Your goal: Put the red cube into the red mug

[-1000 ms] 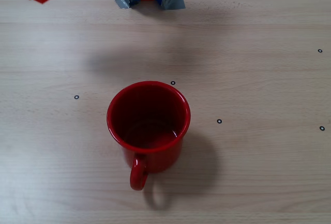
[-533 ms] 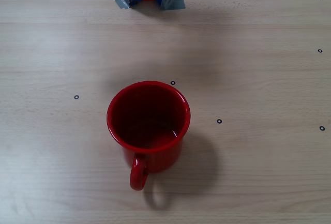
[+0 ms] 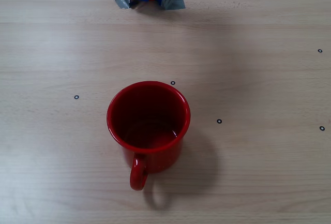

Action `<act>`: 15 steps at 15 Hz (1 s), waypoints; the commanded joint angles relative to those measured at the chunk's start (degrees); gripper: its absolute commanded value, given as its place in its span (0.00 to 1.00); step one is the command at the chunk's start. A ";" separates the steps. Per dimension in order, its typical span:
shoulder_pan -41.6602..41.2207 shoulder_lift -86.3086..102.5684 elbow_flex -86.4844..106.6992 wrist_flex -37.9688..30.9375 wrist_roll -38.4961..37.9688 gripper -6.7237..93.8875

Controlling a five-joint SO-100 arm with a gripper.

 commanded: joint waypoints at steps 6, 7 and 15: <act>-15.82 -12.57 -18.54 1.14 3.69 0.07; -17.58 -16.44 -22.68 1.49 3.96 0.07; -20.21 -39.37 -34.63 -1.23 5.98 0.07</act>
